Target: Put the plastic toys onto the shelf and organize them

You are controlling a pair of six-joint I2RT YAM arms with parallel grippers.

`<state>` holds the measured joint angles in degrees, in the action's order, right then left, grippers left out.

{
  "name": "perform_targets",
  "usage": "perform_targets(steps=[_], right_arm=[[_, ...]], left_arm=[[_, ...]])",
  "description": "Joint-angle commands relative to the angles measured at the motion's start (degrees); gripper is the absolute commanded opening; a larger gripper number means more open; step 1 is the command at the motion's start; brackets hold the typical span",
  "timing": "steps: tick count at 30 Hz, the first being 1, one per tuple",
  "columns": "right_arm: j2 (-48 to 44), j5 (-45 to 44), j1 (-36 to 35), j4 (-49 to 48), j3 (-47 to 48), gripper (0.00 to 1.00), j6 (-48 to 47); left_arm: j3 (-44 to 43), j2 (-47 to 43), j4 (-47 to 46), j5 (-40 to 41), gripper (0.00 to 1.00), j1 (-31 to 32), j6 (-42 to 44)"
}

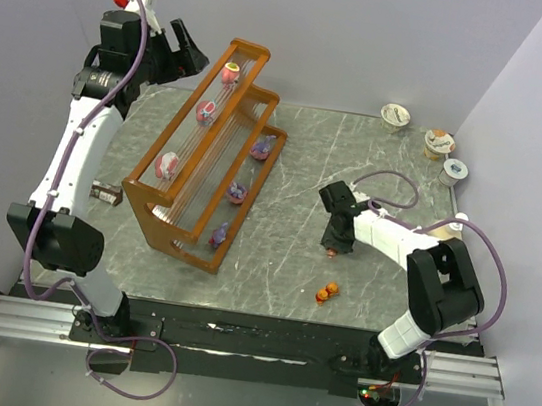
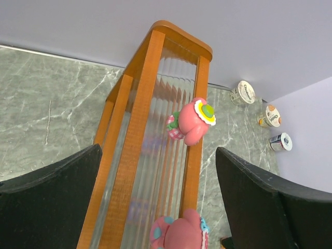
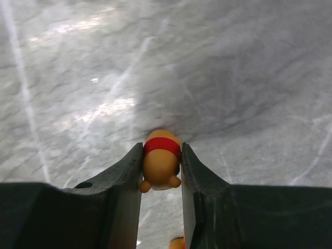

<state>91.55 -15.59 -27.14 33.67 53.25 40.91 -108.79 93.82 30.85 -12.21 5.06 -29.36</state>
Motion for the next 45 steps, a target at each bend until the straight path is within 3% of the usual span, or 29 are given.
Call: perform_targets(steps=[1, 8, 22, 25, 32, 35, 40, 45], right_arm=[[-1.81, 5.12, -1.25, -4.22, 4.47, 0.00, -8.01], [5.38, 14.98, -5.90, -6.68, 10.46, 0.00, -19.10], [14.27, 12.87, -12.06, -12.22, 15.48, 0.06, -26.49], [13.92, 12.96, -12.33, -13.71, 14.43, 0.14, -27.72], [12.52, 12.52, -12.50, -15.30, 12.31, 0.50, -29.65], [12.34, 11.73, -12.68, -15.83, 11.52, 0.59, -30.53], [11.81, 11.90, -12.94, -18.02, 9.59, 0.61, -32.99], [11.11, 14.45, -13.03, -20.92, 6.96, 0.56, -34.75]], left_arm=[[-2.30, 0.31, -1.85, -1.50, 0.97, -0.05, -0.17], [-1.69, 0.40, -1.94, -1.77, 0.96, -0.05, -0.17], [-2.13, 1.19, -1.85, -1.33, 0.96, -0.05, 0.45], [-2.56, 1.71, -1.58, -1.42, 0.96, -0.05, 0.45], [-3.27, 2.51, -1.23, -1.24, 0.96, -0.05, 0.71], [-3.44, 2.77, -1.23, -1.33, 0.96, -0.05, 0.71], [-3.36, 3.12, -1.23, -1.42, 0.96, 0.04, 0.62], [-3.18, 3.21, -1.32, -1.33, 0.96, -0.05, 0.71]])
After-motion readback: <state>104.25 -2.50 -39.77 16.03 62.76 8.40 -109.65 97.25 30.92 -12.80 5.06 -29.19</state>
